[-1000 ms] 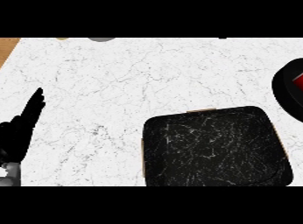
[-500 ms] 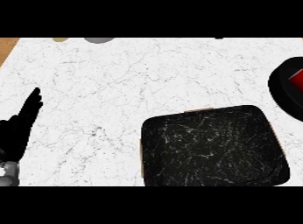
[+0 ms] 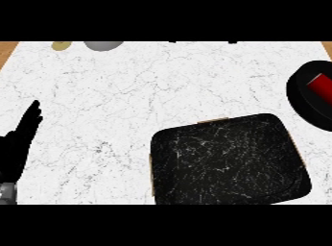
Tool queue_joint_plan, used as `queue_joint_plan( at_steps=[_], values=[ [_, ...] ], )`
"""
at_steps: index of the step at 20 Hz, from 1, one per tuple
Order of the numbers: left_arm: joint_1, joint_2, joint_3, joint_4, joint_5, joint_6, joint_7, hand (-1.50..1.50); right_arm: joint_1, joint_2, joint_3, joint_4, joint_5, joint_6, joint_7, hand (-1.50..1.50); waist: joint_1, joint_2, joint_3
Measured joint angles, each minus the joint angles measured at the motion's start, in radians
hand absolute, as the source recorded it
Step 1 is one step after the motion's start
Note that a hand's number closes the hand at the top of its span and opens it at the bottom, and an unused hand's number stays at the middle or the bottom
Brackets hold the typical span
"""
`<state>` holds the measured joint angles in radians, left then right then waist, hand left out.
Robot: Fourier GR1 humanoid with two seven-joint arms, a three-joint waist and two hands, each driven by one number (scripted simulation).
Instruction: Pick the can from the tray and place it in the pot
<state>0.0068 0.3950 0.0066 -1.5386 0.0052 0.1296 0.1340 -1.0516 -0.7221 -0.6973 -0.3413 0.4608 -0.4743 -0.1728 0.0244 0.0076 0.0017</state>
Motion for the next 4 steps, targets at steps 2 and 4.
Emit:
queue_joint_plan(
  at_steps=[2, 4],
  values=[
    [-0.006, -0.003, 0.013, 0.027, 0.001, -0.005, -0.012, 0.00, 0.033, 0.013, -0.009, -0.037, -0.036, 0.028, -0.017, -1.50, -0.012, -0.004, -0.001],
    [0.016, -0.004, 0.022, 0.016, 0.002, -0.011, -0.009, 0.00, 0.081, 0.034, -0.013, -0.091, -0.069, 0.048, -0.025, -1.50, -0.020, -0.008, -0.002]
  ],
)
